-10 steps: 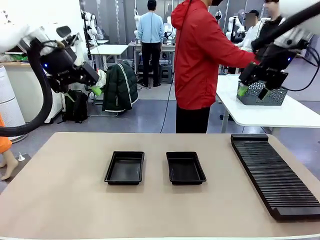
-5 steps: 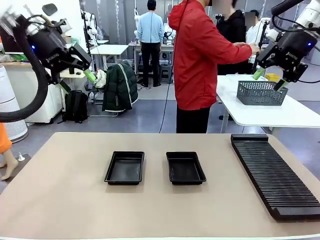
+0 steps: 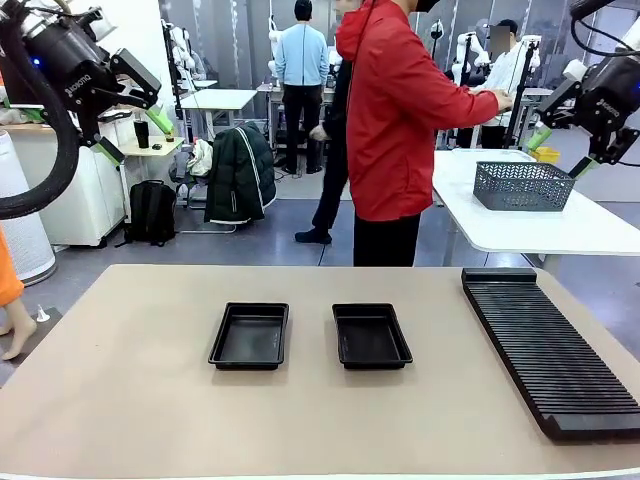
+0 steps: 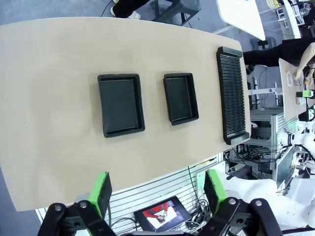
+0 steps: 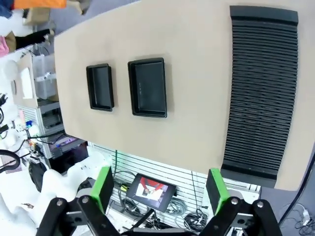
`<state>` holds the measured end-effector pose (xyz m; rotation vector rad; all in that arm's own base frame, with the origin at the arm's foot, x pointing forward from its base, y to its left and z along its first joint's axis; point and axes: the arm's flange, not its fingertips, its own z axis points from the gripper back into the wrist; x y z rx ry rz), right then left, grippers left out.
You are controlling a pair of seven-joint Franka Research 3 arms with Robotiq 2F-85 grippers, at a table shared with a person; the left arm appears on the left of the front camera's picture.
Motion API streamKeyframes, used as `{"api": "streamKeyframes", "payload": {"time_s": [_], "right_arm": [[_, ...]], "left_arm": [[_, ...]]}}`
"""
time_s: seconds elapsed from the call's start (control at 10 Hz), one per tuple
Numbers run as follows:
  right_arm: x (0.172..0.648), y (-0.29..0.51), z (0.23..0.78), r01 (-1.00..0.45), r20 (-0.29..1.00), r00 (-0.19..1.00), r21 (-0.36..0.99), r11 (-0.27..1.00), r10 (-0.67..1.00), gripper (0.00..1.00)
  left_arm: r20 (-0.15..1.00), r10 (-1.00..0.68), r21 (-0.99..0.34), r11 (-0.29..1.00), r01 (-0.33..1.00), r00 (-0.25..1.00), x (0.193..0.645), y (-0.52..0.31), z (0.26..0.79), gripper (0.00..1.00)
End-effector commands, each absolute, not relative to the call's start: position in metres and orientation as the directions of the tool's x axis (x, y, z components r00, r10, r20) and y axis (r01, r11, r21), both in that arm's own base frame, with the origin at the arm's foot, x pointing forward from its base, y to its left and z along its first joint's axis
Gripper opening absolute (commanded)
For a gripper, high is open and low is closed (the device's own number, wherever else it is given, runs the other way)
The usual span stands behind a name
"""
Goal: Inspect and transfer BCBs to ESD trays.
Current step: Pick up the Blank PCB from the PCB Rack and place it in the left ESD tray.
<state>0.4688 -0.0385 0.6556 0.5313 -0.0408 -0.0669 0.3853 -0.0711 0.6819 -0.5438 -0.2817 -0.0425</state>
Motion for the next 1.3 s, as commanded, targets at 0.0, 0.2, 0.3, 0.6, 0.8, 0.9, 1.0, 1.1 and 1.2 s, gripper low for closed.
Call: {"api": "streamKeyframes", "payload": {"time_s": [0.0, 0.2, 0.3, 0.6, 0.8, 0.9, 1.0, 1.1, 1.2], "right_arm": [[0.465, -0.047, 0.664, 0.092, -0.001, 0.994, 0.579, 0.810, -0.112, 1.00], [0.460, -0.055, 0.669, 0.084, 0.014, 0.993, 0.615, 0.784, -0.117, 1.00], [0.458, -0.057, 0.672, 0.079, 0.019, 0.993, 0.618, 0.782, -0.115, 1.00], [0.456, -0.056, 0.675, 0.051, 0.058, 0.992, 0.616, 0.786, -0.110, 1.00], [0.459, -0.056, 0.672, 0.073, 0.036, 0.992, 0.601, 0.796, -0.118, 1.00], [0.459, -0.056, 0.672, 0.073, 0.036, 0.992, 0.601, 0.796, -0.118, 1.00], [0.459, -0.056, 0.672, 0.070, 0.038, 0.993, 0.601, 0.797, -0.116, 1.00], [0.460, -0.060, 0.681, 0.068, 0.049, 0.992, 0.593, 0.802, -0.120, 1.00], [0.462, -0.063, 0.687, 0.076, 0.053, 0.990, 0.582, 0.809, -0.132, 1.00]], "left_arm": [[0.246, 0.044, -0.531, 0.842, 0.097, 0.968, 0.389, -0.065, 0.683, 1.00], [0.231, 0.051, -0.540, 0.838, 0.084, 0.972, 0.389, -0.055, 0.683, 1.00], [0.231, 0.059, -0.545, 0.835, 0.079, 0.971, 0.389, -0.051, 0.681, 1.00], [0.235, 0.067, -0.479, 0.876, 0.056, 0.970, 0.388, -0.047, 0.682, 1.00], [0.243, 0.068, -0.518, 0.852, 0.070, 0.968, 0.390, -0.052, 0.679, 1.00], [0.243, 0.068, -0.518, 0.852, 0.070, 0.968, 0.390, -0.052, 0.679, 1.00], [0.243, 0.068, -0.518, 0.852, 0.070, 0.968, 0.390, -0.052, 0.679, 1.00], [0.245, 0.068, -0.510, 0.857, 0.069, 0.967, 0.390, -0.052, 0.680, 1.00], [0.249, 0.074, -0.497, 0.865, 0.061, 0.966, 0.386, -0.052, 0.686, 1.00]]}}
